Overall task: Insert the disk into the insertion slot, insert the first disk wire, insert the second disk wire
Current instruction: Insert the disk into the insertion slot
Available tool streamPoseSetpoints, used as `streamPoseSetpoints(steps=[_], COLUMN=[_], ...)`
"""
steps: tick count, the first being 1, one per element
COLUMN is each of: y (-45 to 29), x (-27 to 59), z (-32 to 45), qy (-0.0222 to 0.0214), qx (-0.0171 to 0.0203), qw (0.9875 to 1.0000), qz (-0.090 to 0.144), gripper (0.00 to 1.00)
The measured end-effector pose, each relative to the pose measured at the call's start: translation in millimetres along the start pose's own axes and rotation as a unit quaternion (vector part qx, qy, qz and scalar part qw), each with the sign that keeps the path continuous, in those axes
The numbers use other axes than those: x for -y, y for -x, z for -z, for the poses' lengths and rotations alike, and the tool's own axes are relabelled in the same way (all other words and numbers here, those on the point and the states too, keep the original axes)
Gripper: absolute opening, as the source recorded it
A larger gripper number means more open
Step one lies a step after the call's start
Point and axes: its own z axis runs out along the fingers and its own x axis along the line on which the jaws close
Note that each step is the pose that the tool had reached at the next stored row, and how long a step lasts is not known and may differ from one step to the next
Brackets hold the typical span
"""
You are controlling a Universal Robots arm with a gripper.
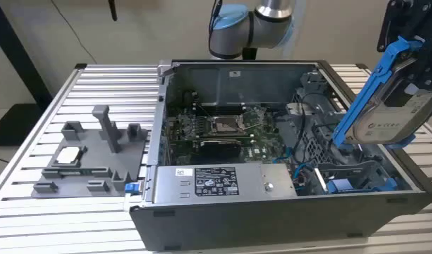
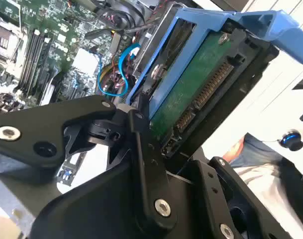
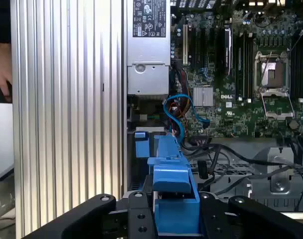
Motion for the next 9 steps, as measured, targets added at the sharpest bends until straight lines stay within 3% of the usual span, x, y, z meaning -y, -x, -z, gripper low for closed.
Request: streamPoseSetpoints(steps=[9], y=[0.0], x=[0.0], z=[0.0], qy=[0.0000], qx=[0.0000], qw=[1.0000], qz=[0.000], gripper=[0.33])
